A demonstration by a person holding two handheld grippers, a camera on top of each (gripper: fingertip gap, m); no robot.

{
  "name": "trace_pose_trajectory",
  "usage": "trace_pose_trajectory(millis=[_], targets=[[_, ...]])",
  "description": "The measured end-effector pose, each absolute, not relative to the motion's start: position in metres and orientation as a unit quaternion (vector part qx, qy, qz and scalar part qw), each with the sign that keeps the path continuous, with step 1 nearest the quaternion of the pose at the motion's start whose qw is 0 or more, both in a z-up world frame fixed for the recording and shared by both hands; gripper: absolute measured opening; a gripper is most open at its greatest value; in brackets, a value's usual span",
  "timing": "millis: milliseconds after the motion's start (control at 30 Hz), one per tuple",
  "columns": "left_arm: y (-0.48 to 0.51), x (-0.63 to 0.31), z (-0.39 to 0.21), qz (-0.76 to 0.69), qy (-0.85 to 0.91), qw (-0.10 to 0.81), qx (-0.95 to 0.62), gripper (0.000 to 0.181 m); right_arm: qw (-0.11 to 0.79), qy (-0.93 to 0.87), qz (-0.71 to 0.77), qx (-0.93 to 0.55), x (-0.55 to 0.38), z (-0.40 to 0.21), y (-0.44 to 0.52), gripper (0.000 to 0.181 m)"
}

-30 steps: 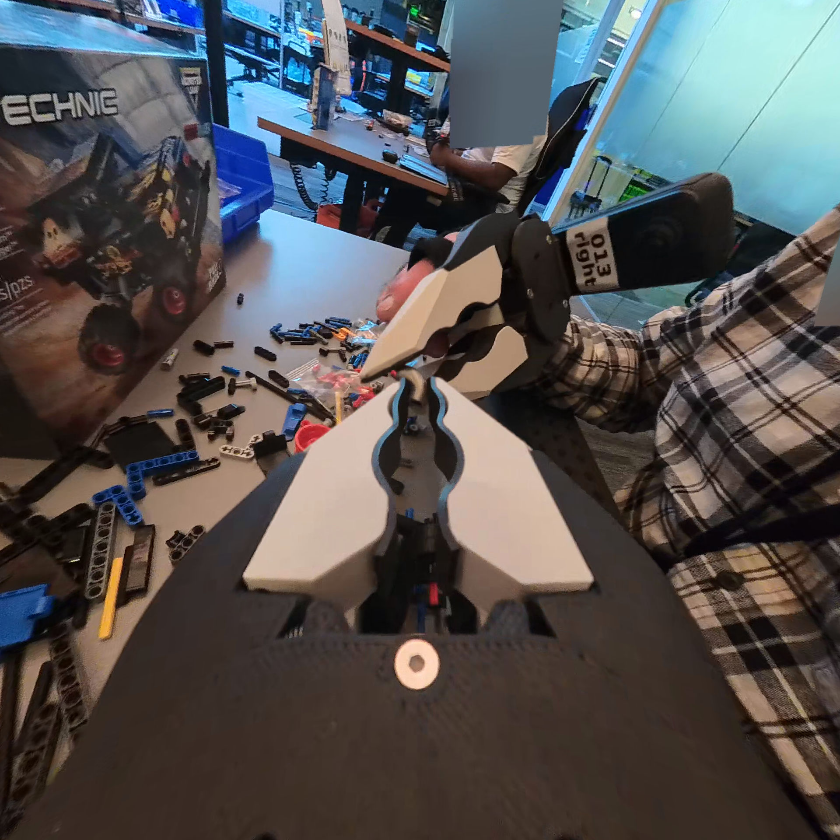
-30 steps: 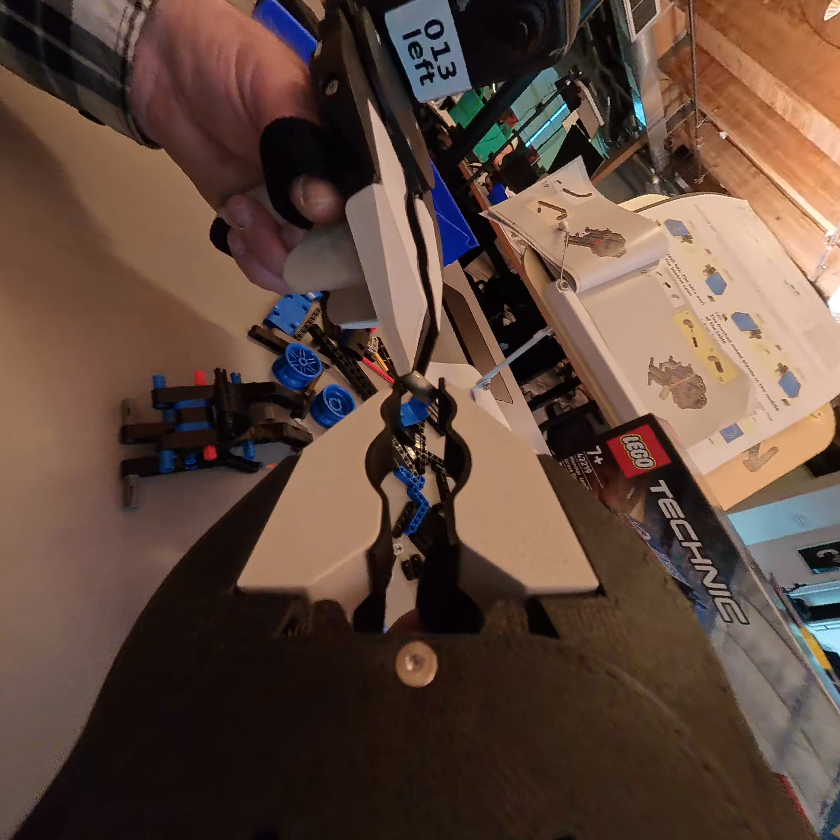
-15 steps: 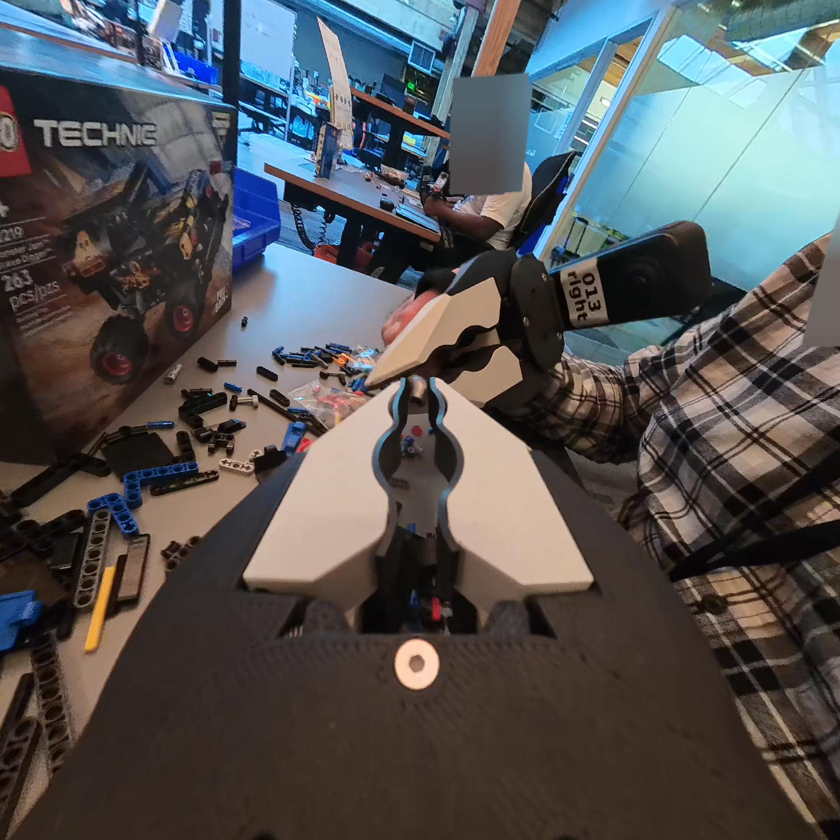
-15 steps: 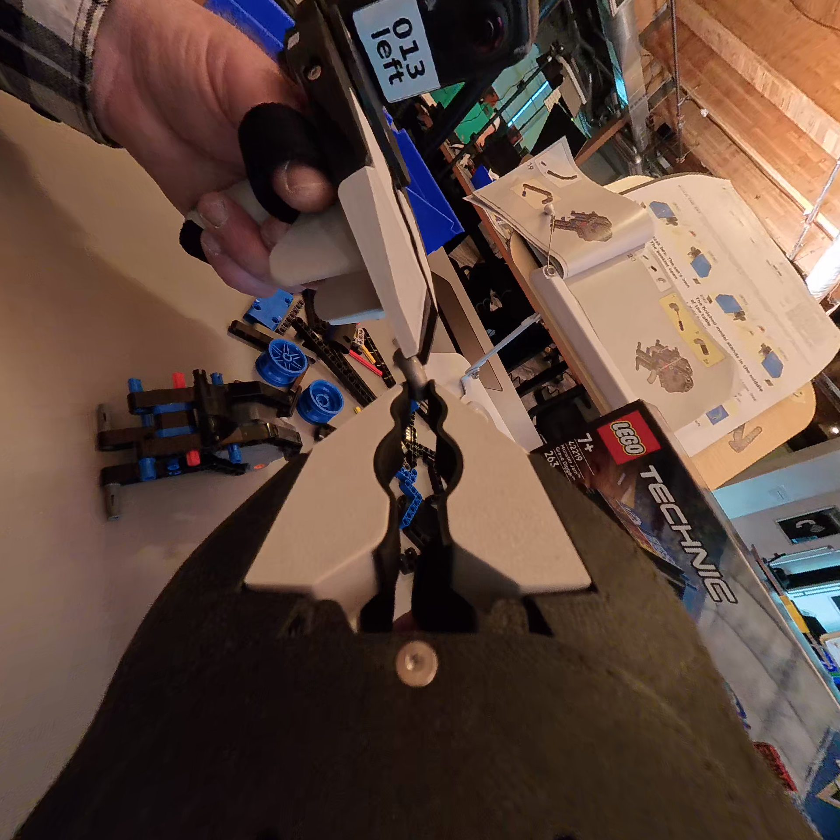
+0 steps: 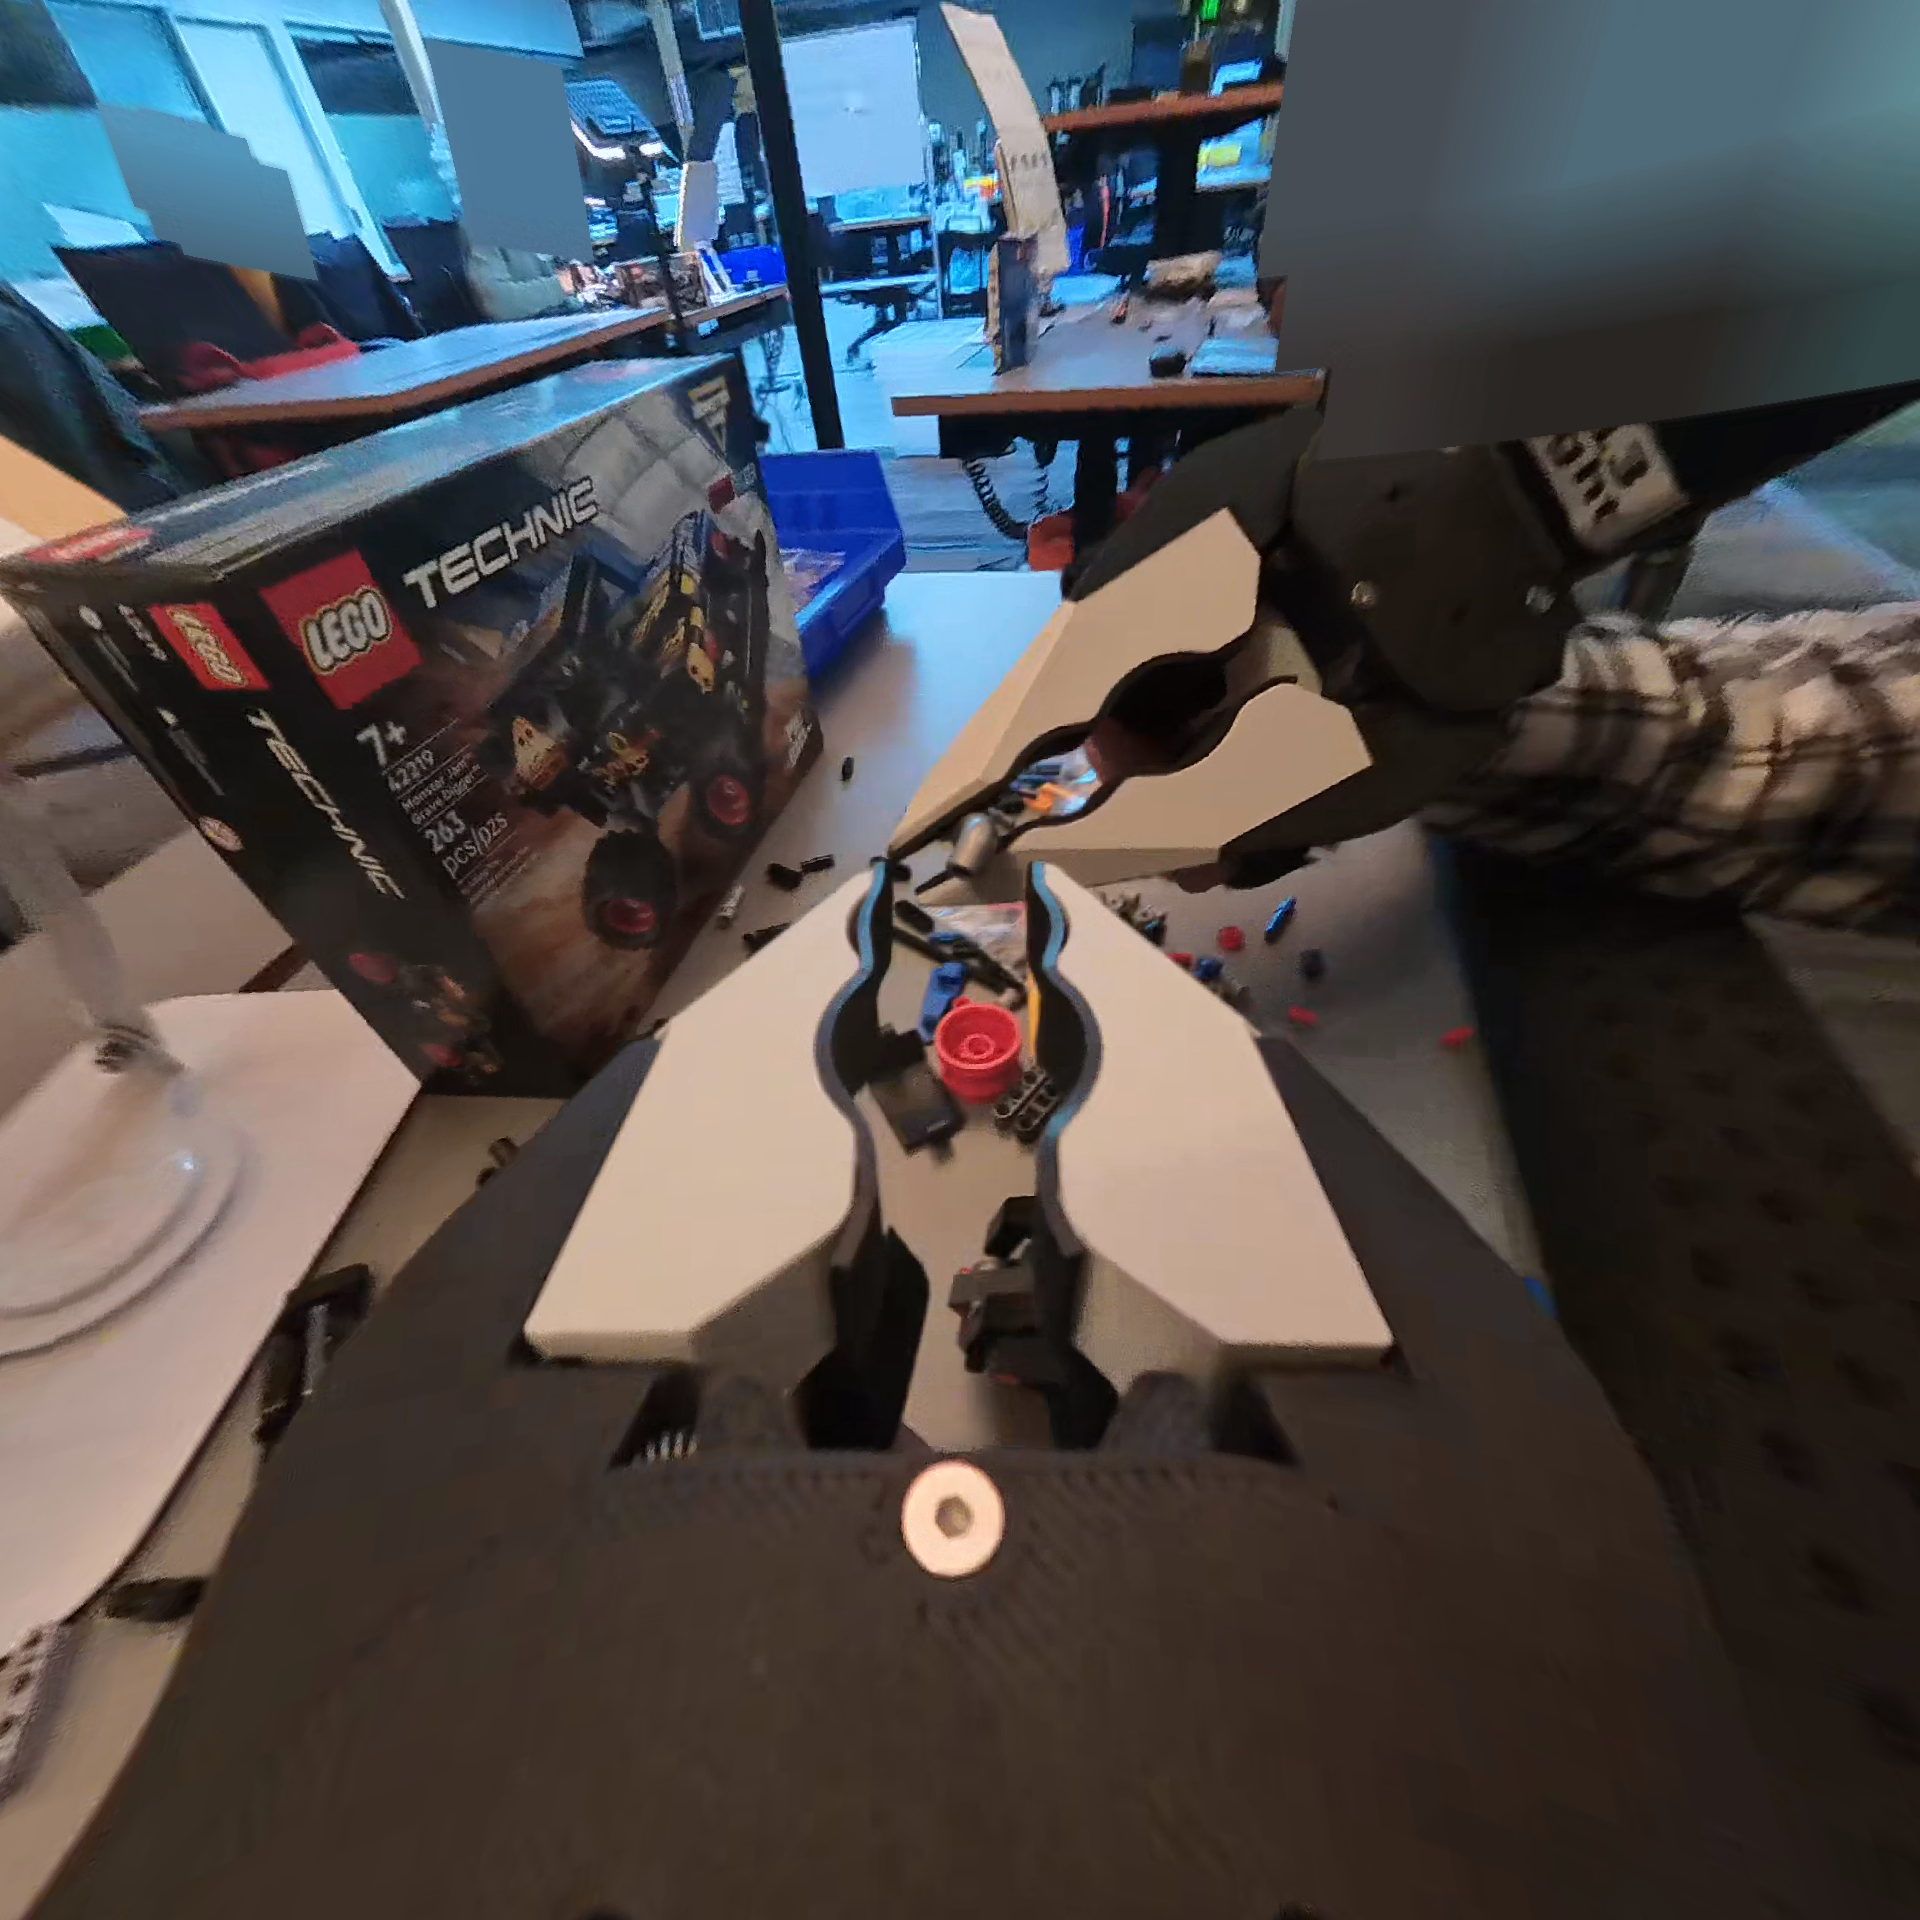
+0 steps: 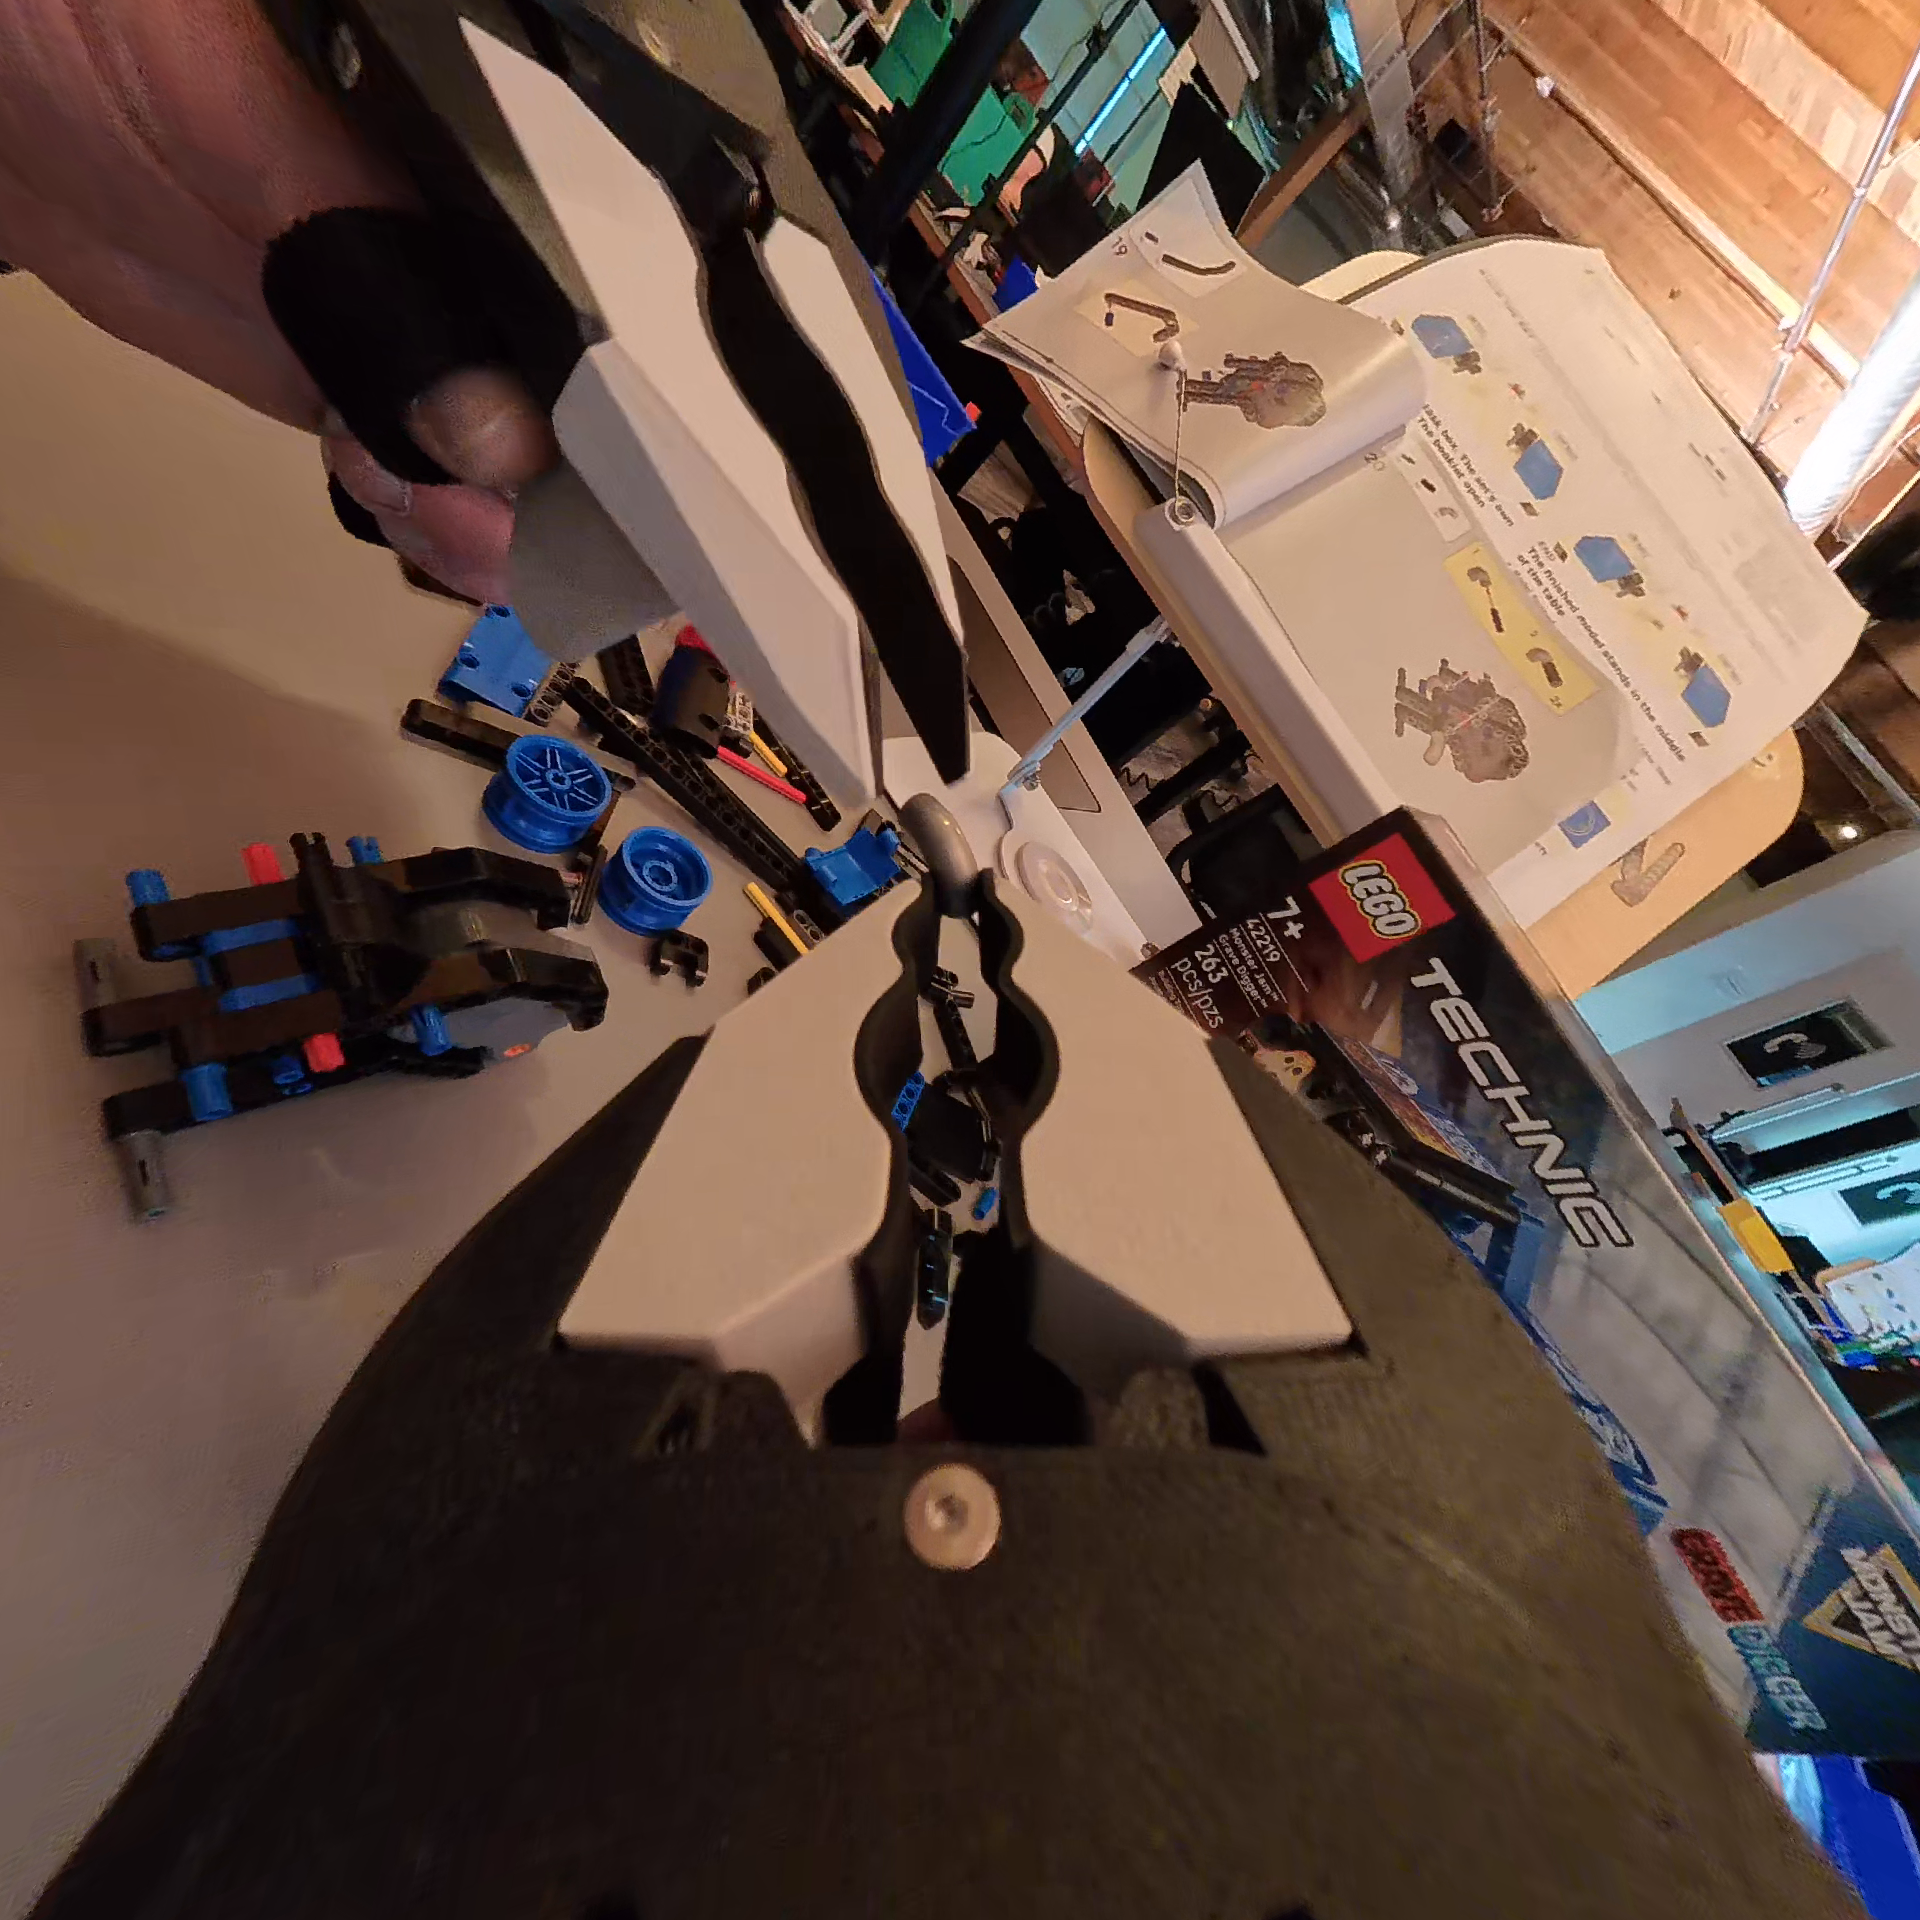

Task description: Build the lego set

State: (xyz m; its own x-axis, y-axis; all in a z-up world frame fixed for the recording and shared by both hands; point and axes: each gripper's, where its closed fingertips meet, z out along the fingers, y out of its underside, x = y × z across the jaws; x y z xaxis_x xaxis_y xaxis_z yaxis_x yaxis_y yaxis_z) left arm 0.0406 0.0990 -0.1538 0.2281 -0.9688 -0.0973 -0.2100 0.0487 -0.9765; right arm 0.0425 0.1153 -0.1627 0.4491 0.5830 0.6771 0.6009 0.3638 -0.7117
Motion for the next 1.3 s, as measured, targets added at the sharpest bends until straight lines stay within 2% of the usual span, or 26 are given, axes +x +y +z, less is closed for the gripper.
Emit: trace_pose_trajectory(millis=[100, 200, 400, 467, 633, 700, 933, 1067, 1300], targets=[[0.097, 0.044, -0.160, -0.326, 0.527, 0.530, -0.579, 0.020, 0.632, -0.533, -0.007, -0.562, 0.039, -0.164, 0.113, 0.005], [0.097, 0.045, -0.166, -0.269, 0.559, 0.548, -0.560, 0.006, 0.622, -0.541, -0.003, -0.567, 0.036, -0.168, 0.111, 0.004], [0.096, 0.045, -0.164, -0.229, 0.574, 0.568, -0.543, 0.005, 0.613, -0.542, 0.008, -0.574, 0.035, -0.169, 0.109, 0.004], [0.099, 0.045, -0.163, -0.216, 0.569, 0.575, -0.547, 0.010, 0.612, -0.541, 0.006, -0.577, 0.035, -0.169, 0.110, 0.004], [0.101, 0.046, -0.172, -0.033, 0.647, 0.590, -0.481, 0.005, 0.590, -0.558, -0.042, -0.582, 0.037, -0.176, 0.112, 0.004], [0.102, 0.046, -0.174, -0.009, 0.652, 0.587, -0.480, 0.005, 0.584, -0.563, -0.060, -0.582, 0.039, -0.178, 0.113, 0.004], [0.102, 0.044, -0.169, -0.102, 0.615, 0.584, -0.520, 0.005, 0.601, -0.549, -0.044, -0.579, 0.036, -0.172, 0.113, 0.004], [0.108, 0.039, -0.168, -0.142, 0.594, 0.580, -0.539, 0.005, 0.604, -0.539, -0.010, -0.587, 0.036, -0.171, 0.113, 0.011], [0.114, 0.024, -0.147, -0.349, 0.484, 0.561, -0.574, 0.005, 0.612, -0.515, 0.019, -0.601, 0.048, -0.167, 0.119, 0.012]])
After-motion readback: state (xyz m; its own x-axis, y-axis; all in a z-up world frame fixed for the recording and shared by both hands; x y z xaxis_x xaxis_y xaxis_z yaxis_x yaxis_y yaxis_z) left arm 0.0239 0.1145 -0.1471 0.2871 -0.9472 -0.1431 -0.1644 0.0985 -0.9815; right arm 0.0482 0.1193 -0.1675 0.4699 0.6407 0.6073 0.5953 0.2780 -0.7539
